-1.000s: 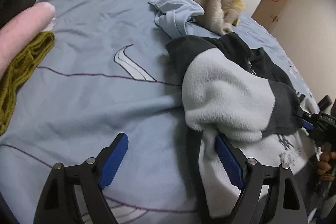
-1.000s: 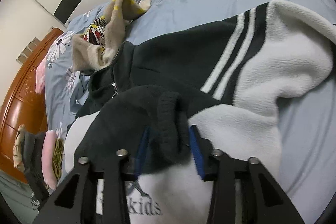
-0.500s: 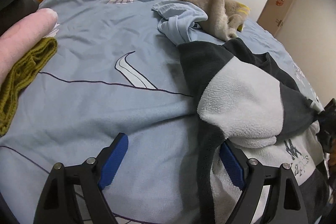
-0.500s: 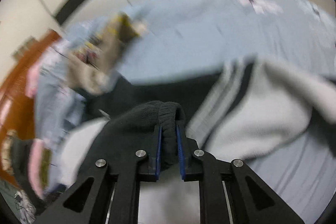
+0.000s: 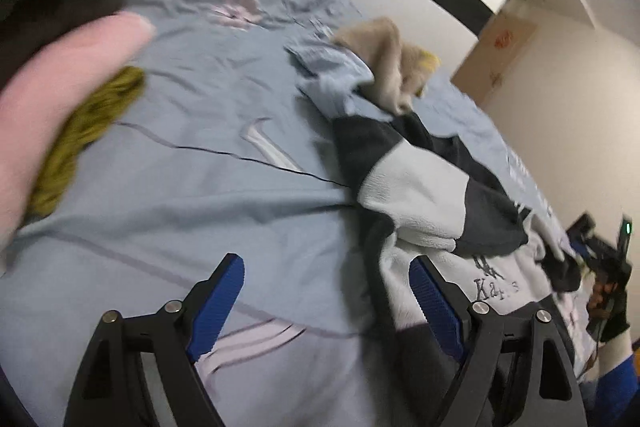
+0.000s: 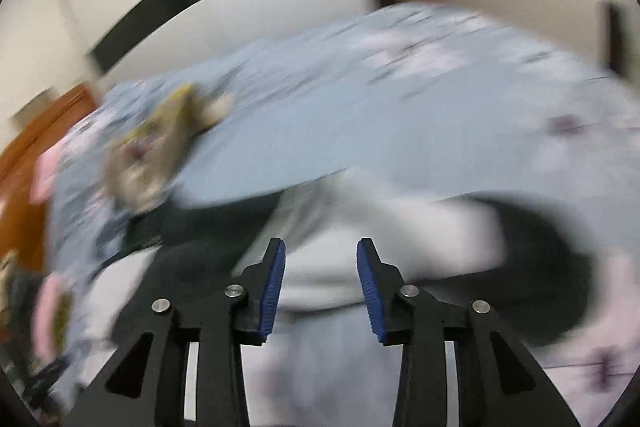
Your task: Fold clothes
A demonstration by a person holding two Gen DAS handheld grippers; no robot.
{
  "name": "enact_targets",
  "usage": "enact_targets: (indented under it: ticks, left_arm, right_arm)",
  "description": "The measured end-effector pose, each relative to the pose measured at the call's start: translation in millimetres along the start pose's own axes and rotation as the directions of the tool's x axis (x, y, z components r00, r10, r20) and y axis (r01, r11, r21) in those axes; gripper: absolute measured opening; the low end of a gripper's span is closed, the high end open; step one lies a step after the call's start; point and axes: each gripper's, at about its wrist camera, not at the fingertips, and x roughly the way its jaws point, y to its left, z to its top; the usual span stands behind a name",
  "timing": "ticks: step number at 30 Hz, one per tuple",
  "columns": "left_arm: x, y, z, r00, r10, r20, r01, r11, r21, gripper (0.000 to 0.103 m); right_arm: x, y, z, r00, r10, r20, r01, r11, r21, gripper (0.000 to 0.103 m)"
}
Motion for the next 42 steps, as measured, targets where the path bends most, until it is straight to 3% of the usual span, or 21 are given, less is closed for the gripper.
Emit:
enact_targets:
  ticks: [2,4,9,14,16,17,19,21,23,25,28,33,37,42]
  left_arm:
    - [-10,9,-2,1.000,0.026,0.014,-0.025,1.000,-0.016,0.087]
    - [-16,13,-3,0.999,0.040,0.022,-0.039,0.999,-0.031,0.087]
    - [-25,5,-4,0.999,0.021,0.034,-0.020,1.000,-0.024,0.087]
    - [-28,1,-7,0.999,0.042,0.030,-0.042,0.999,-0.005,0.087]
    - [-30,3,-9,0.998,0.053,0.032,-0.053,0.999,-0.007,0.087]
    - [-30,5,-10,0.998,0.058,0.031,-0.058,0.998,-0.010,0.087]
    - [-30,8,-12,0.997,0.066,0.029,-0.066,0.998,-0.014,0.087]
    - [-29,13,-12,0.997,0.068,0.025,-0.067,0.997,-0.024,0.087]
    - [-29,16,-13,0.998,0.059,0.022,-0.058,0.998,-0.035,0.087]
    - [-29,19,-14,0.999,0.044,0.021,-0.043,0.998,-0.044,0.087]
    - [-28,20,-11,1.000,0.022,0.020,-0.021,0.999,-0.048,0.087]
    - [-27,19,-6,0.999,-0.038,0.032,0.040,0.997,-0.073,0.087]
    - [-30,16,-2,0.994,-0.096,0.046,0.099,0.991,-0.086,0.087]
    - [-35,19,5,0.989,-0.131,0.064,0.137,0.986,-0.093,0.087]
  right_arm:
    - [-17,-27,2,0.992,-0.120,0.023,0.121,0.991,-0.064,0.046]
    - [-26,-37,-3,0.987,-0.158,0.011,0.158,0.975,-0.155,0.046]
    - [-2,-17,-36,0.982,-0.171,-0.075,0.129,0.910,-0.393,0.046]
    - [51,-17,-58,0.934,-0.326,-0.142,0.219,0.842,-0.493,0.046]
    - [62,-23,-60,0.921,-0.361,-0.145,0.252,0.837,-0.485,0.044]
    - [63,-26,-58,0.921,-0.362,-0.146,0.259,0.846,-0.467,0.042]
    - [60,-31,-51,0.919,-0.365,-0.146,0.275,0.861,-0.427,0.009]
    - [54,-33,-39,0.914,-0.376,-0.152,0.291,0.869,-0.401,0.008]
    - [35,-32,-22,0.931,-0.326,-0.167,0.254,0.904,-0.345,0.007]
    - [7,-27,2,0.959,-0.218,-0.183,0.168,0.953,-0.251,0.007]
    - [-31,-2,32,0.970,-0.047,-0.239,0.007,0.986,-0.165,0.007]
    - [-65,83,51,0.899,0.191,-0.395,-0.262,0.956,-0.134,0.007]
    - [-54,160,55,0.832,0.345,-0.434,-0.428,0.897,-0.108,0.007]
    - [-14,281,27,0.741,0.396,-0.543,-0.551,0.820,-0.154,0.007]
